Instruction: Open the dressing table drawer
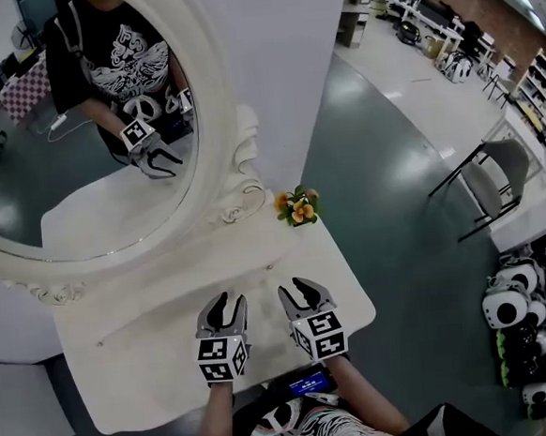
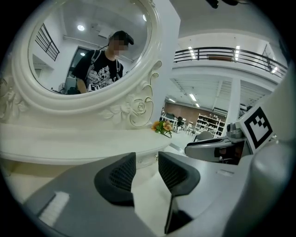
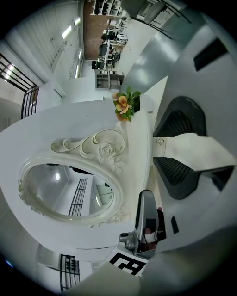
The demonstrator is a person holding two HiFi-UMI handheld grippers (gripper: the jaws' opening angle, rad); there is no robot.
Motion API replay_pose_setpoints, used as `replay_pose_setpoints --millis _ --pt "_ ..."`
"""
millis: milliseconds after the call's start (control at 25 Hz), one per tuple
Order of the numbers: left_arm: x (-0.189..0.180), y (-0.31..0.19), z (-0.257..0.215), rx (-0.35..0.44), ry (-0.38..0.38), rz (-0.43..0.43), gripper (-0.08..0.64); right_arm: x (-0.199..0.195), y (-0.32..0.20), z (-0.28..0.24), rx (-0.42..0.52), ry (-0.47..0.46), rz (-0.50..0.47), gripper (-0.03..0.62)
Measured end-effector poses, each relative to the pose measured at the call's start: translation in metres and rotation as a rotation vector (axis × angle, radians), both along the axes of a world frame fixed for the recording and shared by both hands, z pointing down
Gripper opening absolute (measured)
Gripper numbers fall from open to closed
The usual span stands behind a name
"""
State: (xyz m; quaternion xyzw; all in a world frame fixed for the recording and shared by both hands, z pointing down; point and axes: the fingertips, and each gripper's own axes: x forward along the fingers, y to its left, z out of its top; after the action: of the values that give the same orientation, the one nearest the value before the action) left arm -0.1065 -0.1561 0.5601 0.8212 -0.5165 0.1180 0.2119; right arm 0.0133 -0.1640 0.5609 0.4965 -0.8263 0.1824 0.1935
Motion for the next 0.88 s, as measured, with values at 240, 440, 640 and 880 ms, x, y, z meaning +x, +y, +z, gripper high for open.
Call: replay_pose_setpoints --millis 240,440,640,880 --pt "0.002 -0.007 0.021 -0.030 -0.020 -0.009 0.152 0.002 -0.011 0.019 -0.016 0.007 -0.014 0.135" --pt "0.002 -0.016 0.037 -0.067 -0.017 -0.021 0.150 0.002 -0.023 0.037 -0.048 0.015 -0.029 0.135" --pt "0.002 -0.024 0.049 -0.090 -0.025 -0.022 0.147 -0.007 -0.036 0.051 -0.072 0.027 -0.056 0.135" --pt "-0.001 -0.028 0.062 -0.114 -0.013 -0.033 0.144 -0.016 -0.050 0.066 -0.086 0.044 -0.063 0.135"
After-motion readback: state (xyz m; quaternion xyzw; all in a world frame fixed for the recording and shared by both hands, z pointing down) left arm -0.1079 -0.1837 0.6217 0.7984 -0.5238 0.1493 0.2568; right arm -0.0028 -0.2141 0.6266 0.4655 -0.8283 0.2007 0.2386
